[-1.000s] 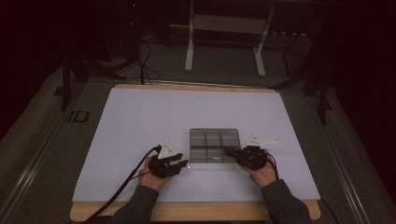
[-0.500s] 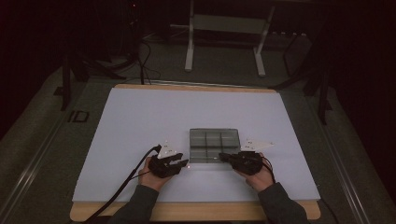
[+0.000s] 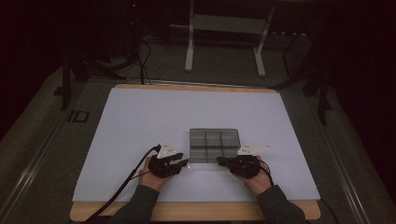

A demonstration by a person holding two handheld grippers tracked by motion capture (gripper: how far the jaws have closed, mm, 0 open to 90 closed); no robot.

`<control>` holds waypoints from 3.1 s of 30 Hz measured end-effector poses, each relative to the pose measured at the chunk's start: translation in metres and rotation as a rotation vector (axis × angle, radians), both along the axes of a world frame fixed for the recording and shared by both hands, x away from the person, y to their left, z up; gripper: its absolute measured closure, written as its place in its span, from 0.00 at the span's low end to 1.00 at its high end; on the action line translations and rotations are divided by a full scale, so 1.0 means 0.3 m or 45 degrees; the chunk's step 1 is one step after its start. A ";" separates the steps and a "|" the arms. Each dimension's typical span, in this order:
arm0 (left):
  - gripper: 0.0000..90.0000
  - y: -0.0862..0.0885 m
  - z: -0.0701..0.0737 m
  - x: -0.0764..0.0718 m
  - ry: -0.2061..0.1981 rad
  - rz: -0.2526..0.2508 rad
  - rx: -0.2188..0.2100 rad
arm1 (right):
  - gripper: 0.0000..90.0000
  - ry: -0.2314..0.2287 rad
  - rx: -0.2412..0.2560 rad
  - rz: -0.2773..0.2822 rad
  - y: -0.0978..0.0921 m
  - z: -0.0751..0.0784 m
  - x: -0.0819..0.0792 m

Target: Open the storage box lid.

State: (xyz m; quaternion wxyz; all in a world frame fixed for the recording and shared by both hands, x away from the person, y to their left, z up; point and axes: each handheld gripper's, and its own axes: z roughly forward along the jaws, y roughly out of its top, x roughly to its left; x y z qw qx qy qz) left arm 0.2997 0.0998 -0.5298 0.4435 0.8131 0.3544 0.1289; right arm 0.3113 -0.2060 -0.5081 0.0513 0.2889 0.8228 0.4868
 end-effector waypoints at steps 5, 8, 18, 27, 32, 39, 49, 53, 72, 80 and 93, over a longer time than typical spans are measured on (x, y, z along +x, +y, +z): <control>0.70 -0.002 -0.001 0.000 -0.004 0.005 -0.002 | 1.00 0.003 -0.023 0.006 0.003 -0.016 -0.002; 0.70 -0.003 -0.002 0.000 -0.001 0.008 0.000 | 1.00 0.007 -0.033 0.006 0.005 -0.022 -0.003; 0.70 -0.005 0.000 0.000 -0.003 0.011 -0.006 | 1.00 0.022 -0.074 -0.013 0.004 -0.049 0.003; 0.70 -0.005 0.007 -0.005 -0.018 0.022 -0.018 | 1.00 0.035 -0.083 -0.014 0.000 -0.060 0.008; 0.71 -0.008 0.006 -0.005 -0.020 0.021 -0.022 | 1.00 0.046 -0.093 -0.019 0.003 -0.072 0.011; 0.71 -0.009 0.006 -0.006 -0.020 0.019 -0.021 | 1.00 0.058 -0.086 -0.032 0.004 -0.083 0.016; 0.71 -0.031 0.002 -0.009 -0.015 -0.036 -0.008 | 1.00 0.043 -0.063 -0.019 0.002 -0.084 0.020; 0.74 -0.044 0.004 -0.006 -0.029 -0.035 0.003 | 1.00 0.045 -0.060 -0.018 0.000 -0.084 0.020; 0.84 -0.049 0.014 -0.013 -0.055 -0.043 0.009 | 1.00 0.040 -0.057 -0.015 0.000 -0.079 0.017; 0.87 -0.050 0.013 -0.013 -0.058 -0.039 0.009 | 1.00 0.037 -0.045 -0.012 0.000 -0.077 0.017; 0.82 -0.047 0.015 -0.011 -0.067 -0.033 0.012 | 1.00 0.011 -0.011 -0.023 -0.009 -0.057 0.017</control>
